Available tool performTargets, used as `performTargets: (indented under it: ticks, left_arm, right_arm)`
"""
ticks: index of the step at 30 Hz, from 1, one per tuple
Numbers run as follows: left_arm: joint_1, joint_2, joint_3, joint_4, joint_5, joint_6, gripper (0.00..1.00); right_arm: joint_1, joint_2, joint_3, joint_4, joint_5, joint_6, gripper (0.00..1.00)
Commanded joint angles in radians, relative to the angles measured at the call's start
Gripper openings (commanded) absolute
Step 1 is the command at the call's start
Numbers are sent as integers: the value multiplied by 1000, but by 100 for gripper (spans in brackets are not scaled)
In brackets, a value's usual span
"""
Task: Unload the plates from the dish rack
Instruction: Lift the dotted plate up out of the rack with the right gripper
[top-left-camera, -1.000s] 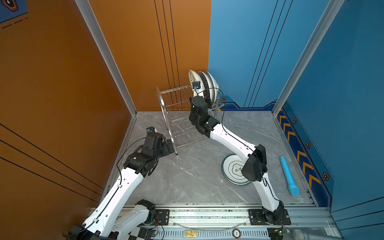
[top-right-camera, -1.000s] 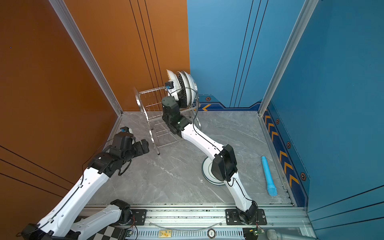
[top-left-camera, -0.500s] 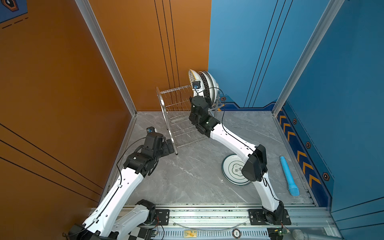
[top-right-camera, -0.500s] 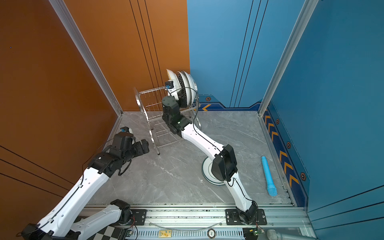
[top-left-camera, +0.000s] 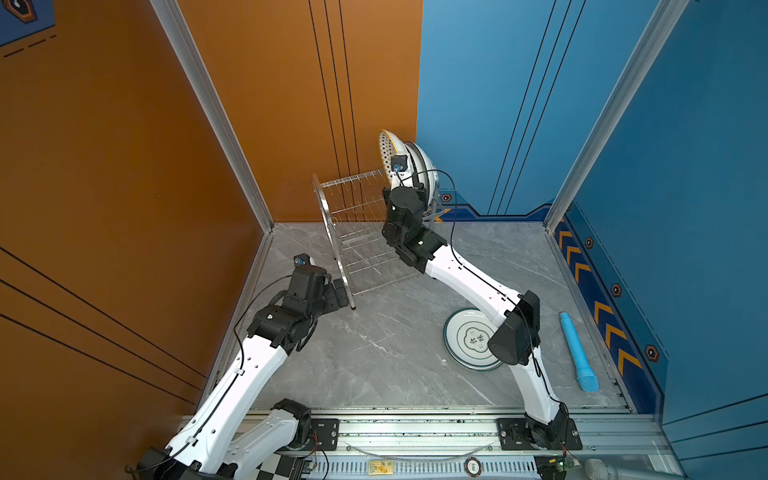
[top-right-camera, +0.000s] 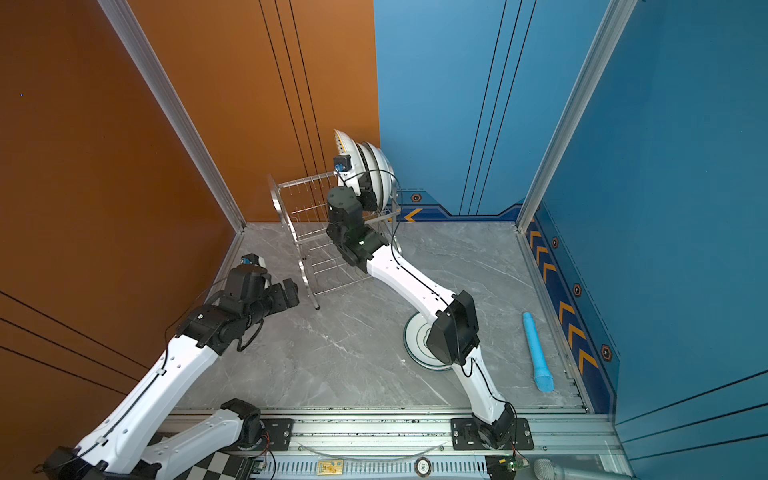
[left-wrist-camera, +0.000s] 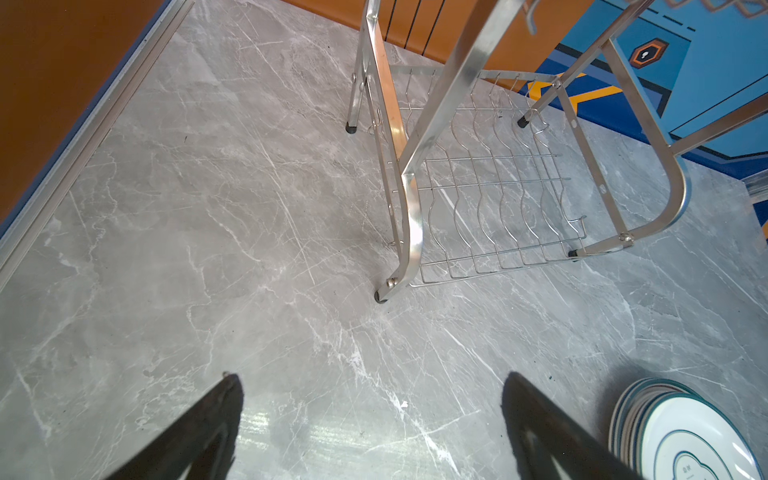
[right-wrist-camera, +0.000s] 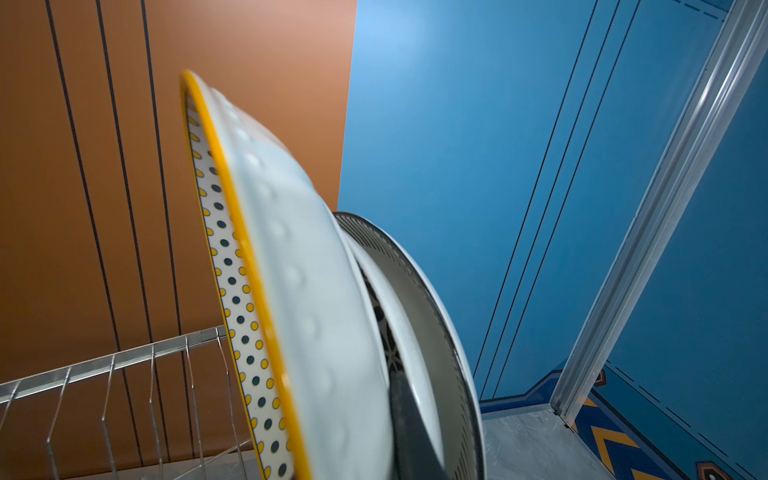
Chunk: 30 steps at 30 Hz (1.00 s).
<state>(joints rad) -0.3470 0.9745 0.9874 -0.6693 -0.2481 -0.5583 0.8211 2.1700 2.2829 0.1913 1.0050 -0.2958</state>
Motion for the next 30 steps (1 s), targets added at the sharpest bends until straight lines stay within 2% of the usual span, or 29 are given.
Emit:
performTargets:
  ticks: [1,9,19,24,26,30]
  left_arm:
    - [7,-12,-16,7,22,-13,98]
    - [5,-12,-18,12,27,-14,98]
    - [-1,-10,-18,22,30,-14,98]
    - [-3,-18,-24,30,29,-14,98]
    - [-3,-20,-25,30,27,-13,98]
    - [-4,-22,-28,29,25,-14,98]
  right_arm:
    - [3,-131,52,-11,-62,135,0]
    - [-8,-174,58,-218,-178,349,0]
    - [-105,-196,92,-449,-415,678,0]
    - [-112,-190,97,-454,-469,724,0]
    - [-152,-186,102,-462,-497,756,0]
    - [-147,-191,105,-463,-503,758,0]
